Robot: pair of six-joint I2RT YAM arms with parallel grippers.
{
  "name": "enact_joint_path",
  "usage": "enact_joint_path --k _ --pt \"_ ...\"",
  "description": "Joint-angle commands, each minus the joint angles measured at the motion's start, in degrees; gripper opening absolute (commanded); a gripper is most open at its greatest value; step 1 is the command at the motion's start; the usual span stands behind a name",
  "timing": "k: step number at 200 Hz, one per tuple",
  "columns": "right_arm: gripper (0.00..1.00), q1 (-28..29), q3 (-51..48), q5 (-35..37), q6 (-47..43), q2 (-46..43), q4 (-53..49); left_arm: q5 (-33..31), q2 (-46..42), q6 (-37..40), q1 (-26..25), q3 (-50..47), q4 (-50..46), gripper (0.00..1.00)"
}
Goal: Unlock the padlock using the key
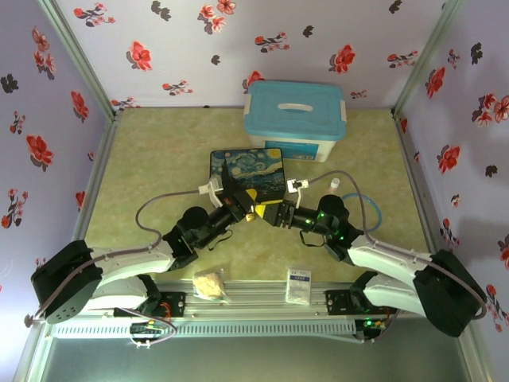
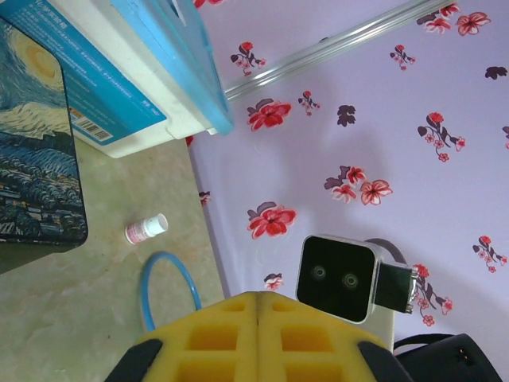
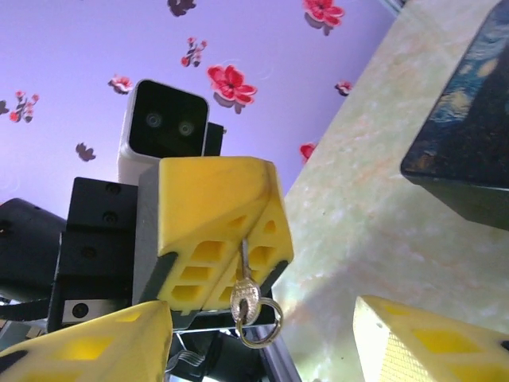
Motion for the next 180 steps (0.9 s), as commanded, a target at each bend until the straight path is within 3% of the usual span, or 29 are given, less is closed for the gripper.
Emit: enact_joint_path --k 1,107,180 --pt "0.6 -0.3 1.1 -4.0 3.4 2.0 10.5 -0.7 -0.3 1.7 0.1 -0.8 2.9 0.0" --pt "0.22 -0.3 -0.4 -3.9 6.4 4.9 15.8 -1.6 -1.0 -0.3 1.5 -3.2 3.3 0.0" --pt "0.21 -0.2 0.9 -4.1 7.5 8.6 19.4 -0.2 0.1 -0.3 1.6 -3.4 6.3 0.0"
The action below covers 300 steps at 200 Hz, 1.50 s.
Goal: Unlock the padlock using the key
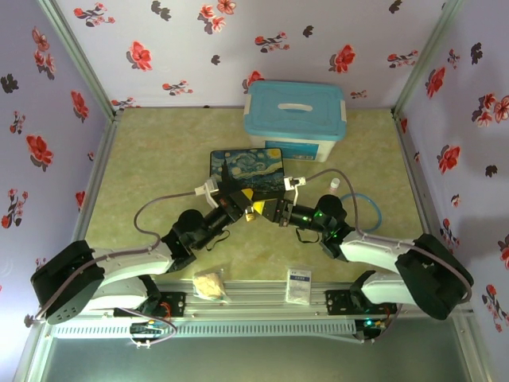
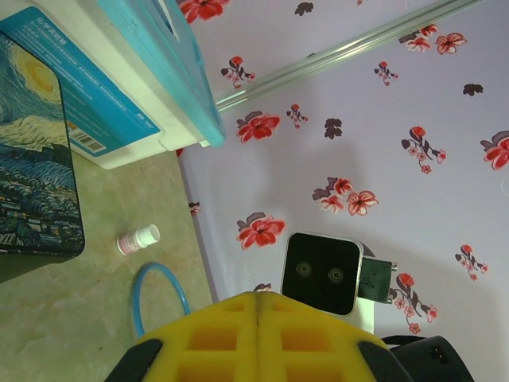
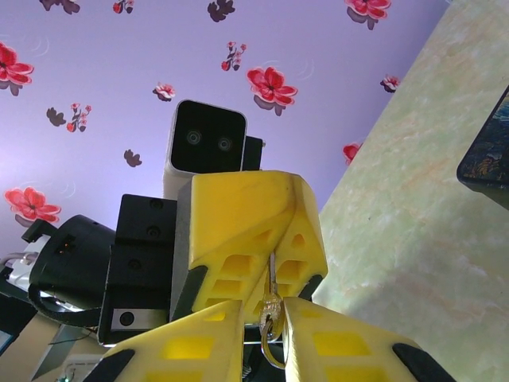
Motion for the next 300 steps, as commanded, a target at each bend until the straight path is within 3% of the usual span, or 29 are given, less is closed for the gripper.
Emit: enact_joint_path --k 1,45,65,86,133,160,209,229,246,271,300 --pt "0.21 -0.2 1.0 -0.8 1.0 0.9 5.7 -0.2 0.2 0.4 0.5 -0.6 1.0 0.0" --pt "0.32 0.1 2.1 -2.0 2.9 3.8 9.4 -0.2 1.2 -0.1 0.6 -1.1 3.2 0.0" --pt "0.28 0.1 2.3 -2.4 3.6 5.1 10.8 -0.2 1.2 -0.2 0.6 -0.8 2.9 0.0" --pt "0.17 0.1 2.1 -2.4 3.9 5.9 11.9 -0.3 1.4 -0.3 0.6 -0.9 3.0 0.0" --pt "0.11 0.2 0.9 -1.6 3.9 6.2 12.4 -0.7 2.5 -1.5 0.7 -1.9 4.1 0.0" --pt "0.0 0.1 0.4 -1.3 4.2 6.4 13.1 -1.4 3.3 -1.9 0.8 -2.5 5.4 0.0" --pt "0.0 0.1 -0.6 -0.2 2.6 5.0 9.8 -2.9 2.5 -1.9 1.1 -3.9 4.3 0.0" --pt "0.0 -0.1 -0.1 -0.5 0.2 3.2 3.7 -3.2 0.2 -0.9 1.6 -3.9 -0.2 0.33" --pt "0.0 -0.2 0.5 -0.2 -3.3 0.3 -4.9 -4.8 -4.7 0.2 1.7 -2.2 -14.2 0.53" --pt "0.0 -0.2 3.1 2.5 -11.8 -5.1 -24.9 -8.1 -10.8 4.7 2.4 2.6 -38.1 0.63" --pt "0.0 -0.4 7.5 8.8 -21.3 -8.2 -48.1 -3.9 -8.8 9.5 3.9 4.4 -44.6 0.63"
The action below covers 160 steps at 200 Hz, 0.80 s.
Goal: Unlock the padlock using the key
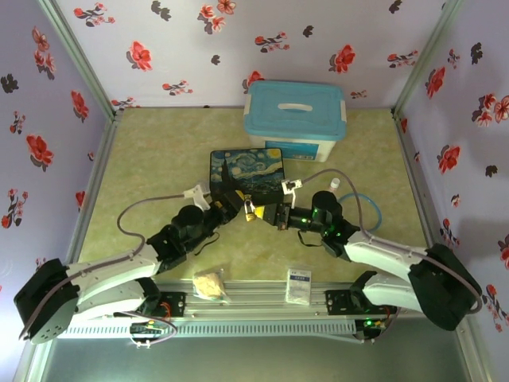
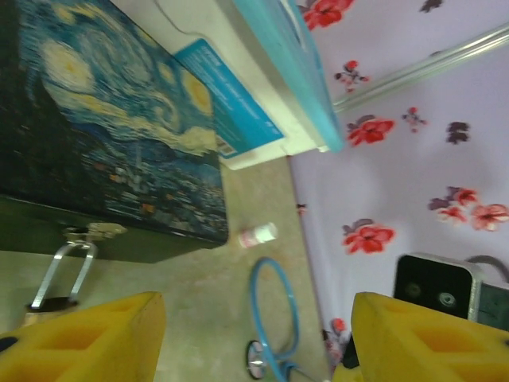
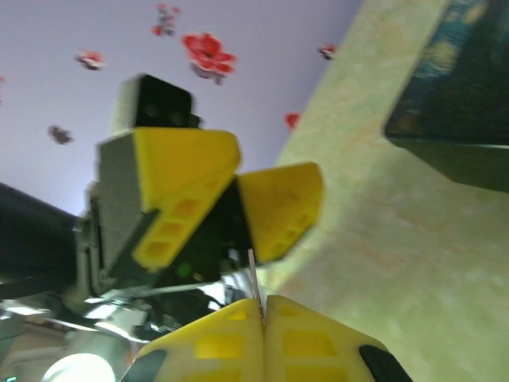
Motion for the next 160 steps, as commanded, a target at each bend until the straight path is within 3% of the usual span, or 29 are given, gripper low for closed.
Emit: enact_joint_path --k 1,15,34,69,97,128,160 --pt "0.0 -0.4 4.2 6.0 -11.5 -2.1 -23.4 1.1 1.6 6.6 1.0 2.4 -14.9 0.64" --pt "0.0 -0.6 5.2 7.9 -13.9 -2.2 -29.4 3.0 4.9 9.5 1.0 5.3 -20.0 0.7" --pt "0.0 -0.7 4.3 8.4 -13.7 -2.7 -29.6 5.7 10.8 12.8 1.1 8.2 -22.6 0.71" --pt "0.0 -0.7 3.1 9.9 -13.5 -4.1 -30.0 4.4 17.5 17.5 1.5 9.3 -17.3 0.64" --pt "0.0 -0.7 1.0 11.4 -12.9 -5.5 -29.7 3.8 23.3 23.5 1.7 14.0 -19.0 0.64" --pt "0.0 -0.7 0.3 11.6 -13.3 -6.5 -30.9 5.3 29.0 25.4 2.3 15.6 -16.1 0.63" --pt "0.0 -0.7 -0.9 12.1 -12.8 -8.2 -30.7 2.7 31.5 25.1 2.3 15.7 -14.6 0.61"
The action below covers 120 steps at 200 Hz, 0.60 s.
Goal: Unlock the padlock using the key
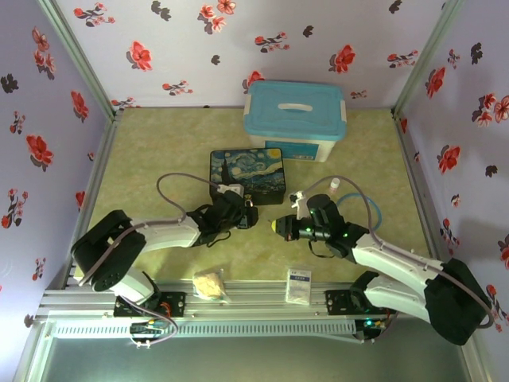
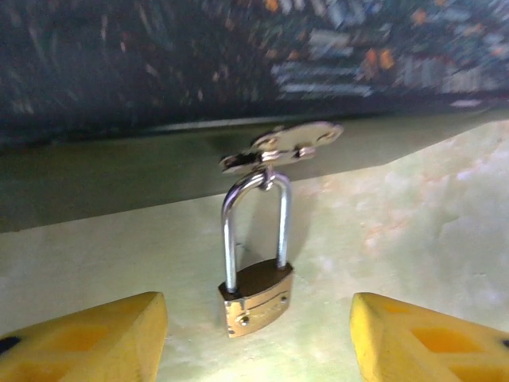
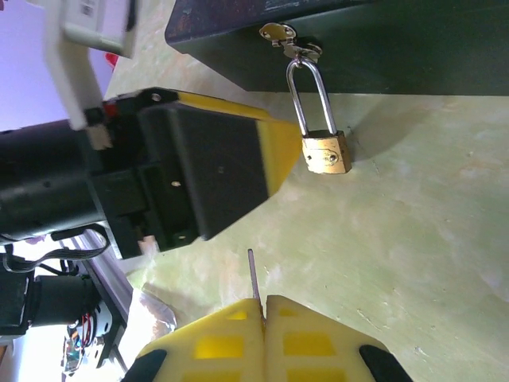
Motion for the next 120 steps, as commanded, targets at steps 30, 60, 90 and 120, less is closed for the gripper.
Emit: enact_joint_path --k 30,60,90,120 --pt "0.0 -0.3 -1.9 1.5 -1.1 -1.9 -0.5 -1.3 4.7 0.4 -0.1 -0.6 8.6 0.54" --pt "0.0 -0.4 -1.9 1.5 -1.3 -1.4 -0.7 -3.0 7.2 0.7 -1.0 0.0 9.8 0.52" --pt "0.0 -0.4 -1.8 1.5 -1.3 -0.9 -0.1 -4.7 9.4 -0.5 -1.3 0.2 9.1 0.5" --pt "0.0 -0.3 -2.2 1.6 -0.9 0.1 1.0 -4.7 11.2 -2.2 -1.5 -1.1 13.5 0.4"
